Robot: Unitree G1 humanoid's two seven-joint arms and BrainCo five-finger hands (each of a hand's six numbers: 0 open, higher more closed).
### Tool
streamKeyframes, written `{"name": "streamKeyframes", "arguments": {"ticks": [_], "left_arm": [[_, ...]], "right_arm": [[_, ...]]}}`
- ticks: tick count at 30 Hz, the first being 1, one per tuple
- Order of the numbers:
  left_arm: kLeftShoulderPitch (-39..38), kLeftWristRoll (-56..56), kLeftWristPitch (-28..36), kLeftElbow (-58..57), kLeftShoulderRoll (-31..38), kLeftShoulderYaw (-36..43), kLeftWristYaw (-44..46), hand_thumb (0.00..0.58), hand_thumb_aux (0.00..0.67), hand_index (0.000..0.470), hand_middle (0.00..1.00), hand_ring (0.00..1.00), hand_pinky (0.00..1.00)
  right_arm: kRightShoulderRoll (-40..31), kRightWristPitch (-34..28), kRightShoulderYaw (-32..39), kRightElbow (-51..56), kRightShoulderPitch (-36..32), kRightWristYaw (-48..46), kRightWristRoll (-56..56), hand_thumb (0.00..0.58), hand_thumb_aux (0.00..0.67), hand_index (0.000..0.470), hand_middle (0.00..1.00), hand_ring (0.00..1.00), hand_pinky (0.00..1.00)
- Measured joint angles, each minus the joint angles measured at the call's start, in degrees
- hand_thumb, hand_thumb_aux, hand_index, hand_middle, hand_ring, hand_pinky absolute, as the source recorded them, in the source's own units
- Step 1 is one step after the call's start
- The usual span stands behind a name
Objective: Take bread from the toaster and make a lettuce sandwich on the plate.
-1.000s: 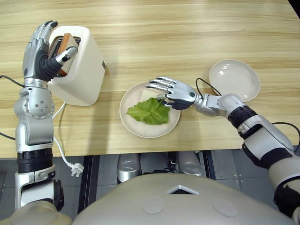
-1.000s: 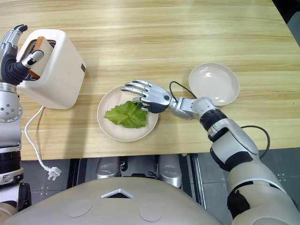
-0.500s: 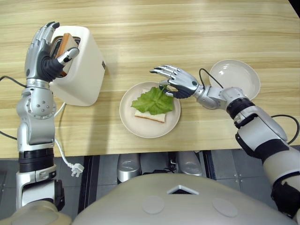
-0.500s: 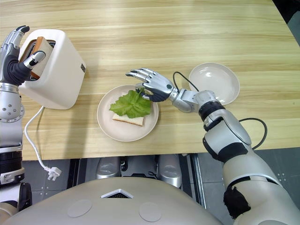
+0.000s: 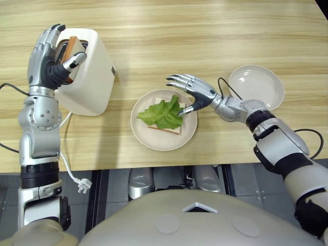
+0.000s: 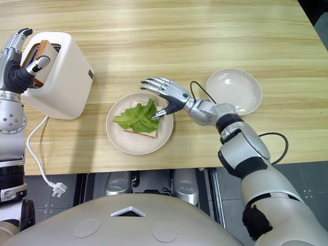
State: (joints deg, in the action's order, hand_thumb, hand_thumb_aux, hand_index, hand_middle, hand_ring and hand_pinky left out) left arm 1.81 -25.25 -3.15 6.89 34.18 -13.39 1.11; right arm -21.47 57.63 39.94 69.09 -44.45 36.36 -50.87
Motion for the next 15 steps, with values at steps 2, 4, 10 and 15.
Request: {"name": "streamKeyframes", "arguments": {"ticks": [2, 4, 10, 15], "left_arm": [[0.0, 0.68, 0.0, 0.16, -0.1, -0.44, -0.08, 0.0, 0.0, 0.0, 0.0, 0.0, 0.0], [0.0, 0.73, 0.0, 0.57, -0.1, -0.95, -0.49, 0.0, 0.0, 0.0, 0.0, 0.0, 0.0], [-0.05, -4.46, 2.76, 0.83, 1.03, -1.05, -3.92, 0.0, 0.0, 0.0, 0.0, 0.0, 0.0], [-0.19, -7.93, 4.94, 0.84, 1.22, -0.85, -4.6, 0.0, 0.0, 0.0, 0.0, 0.0, 0.0]], "right_arm": [[-0.97, 0.29, -1.24, -0.18, -0.14, -0.25, 0.94, 0.0, 0.0, 0.0, 0.0, 0.0, 0.0], [-2.09, 0.46, -2.27, -0.54, -0.24, -0.39, 1.85, 0.0, 0.0, 0.0, 0.0, 0.0, 0.0], [-3.73, 1.38, -4.32, -3.99, 0.09, 0.07, 2.68, 0.0, 0.0, 0.0, 0.0, 0.0, 0.0], [-4.2, 1.63, -5.41, -5.41, 1.79, 0.23, 2.73, 0.0, 0.0, 0.0, 0.0, 0.0, 0.0]]}}
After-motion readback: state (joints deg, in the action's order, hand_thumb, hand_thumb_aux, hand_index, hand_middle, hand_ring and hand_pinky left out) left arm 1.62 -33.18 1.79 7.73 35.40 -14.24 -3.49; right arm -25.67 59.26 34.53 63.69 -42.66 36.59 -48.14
